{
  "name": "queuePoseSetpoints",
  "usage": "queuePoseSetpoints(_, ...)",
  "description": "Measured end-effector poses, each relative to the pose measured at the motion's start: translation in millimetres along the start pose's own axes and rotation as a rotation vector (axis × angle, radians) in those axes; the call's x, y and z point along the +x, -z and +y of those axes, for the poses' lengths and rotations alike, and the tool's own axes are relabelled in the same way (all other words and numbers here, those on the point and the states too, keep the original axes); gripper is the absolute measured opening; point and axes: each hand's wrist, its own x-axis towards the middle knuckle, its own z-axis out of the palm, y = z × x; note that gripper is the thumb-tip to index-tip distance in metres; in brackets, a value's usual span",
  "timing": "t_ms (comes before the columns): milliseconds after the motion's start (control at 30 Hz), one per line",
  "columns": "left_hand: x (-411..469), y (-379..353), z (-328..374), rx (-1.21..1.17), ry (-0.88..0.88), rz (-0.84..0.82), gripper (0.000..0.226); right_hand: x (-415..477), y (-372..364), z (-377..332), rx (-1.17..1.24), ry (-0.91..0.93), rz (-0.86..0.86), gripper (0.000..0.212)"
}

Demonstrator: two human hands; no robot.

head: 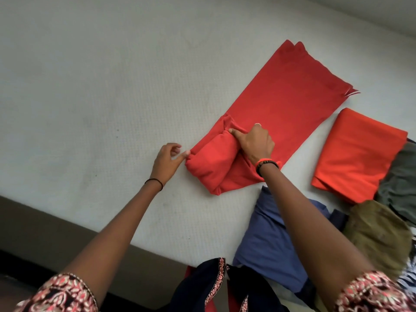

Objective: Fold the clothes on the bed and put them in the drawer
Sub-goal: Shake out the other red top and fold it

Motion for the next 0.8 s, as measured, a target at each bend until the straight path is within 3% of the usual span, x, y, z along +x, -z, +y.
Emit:
queuePoseSetpoints(100, -16.9, -4.3, -3.9, -0.251, 0.264, 0.021, 0.032, -26.9, -5.2, 2.0, -0.004, 0.217, 0.223, 0.071)
queuePoseSetpoints(233, -32.5, -18.4, 0.2, -0.454, 0.372, -0.113, 0.028, -68.3, -34.4, 9.1, -0.059, 0.579, 0.381, 0.062)
queuePoseSetpoints(300, -34.9, -25.6, 0.3, -0.519, 0.388, -0.147, 0.029, -73.2, -46.2, 12.0, -0.090, 0.630, 0.295, 0.071)
queuePoseSetpoints(400, -36.6, -31.7, 5.1, -0.585, 0.397, -0.168, 0.028, -57.5, -51.9, 19.3, -0.106, 0.539, 0.132, 0.087)
queuePoseSetpoints(533, -42.3, -42.8, 18.5, -0.610, 0.390, -0.231, 0.045, -35.8, -54.2, 29.4, -0.125, 0.479, -0.065, 0.093)
queuePoseSetpoints(800, -54.5, -55.4, 53.8, -0.674, 0.397, 0.020, 0.046, -23.3, -27.7, 27.6, -0.189, 0.515, -0.173, 0.085)
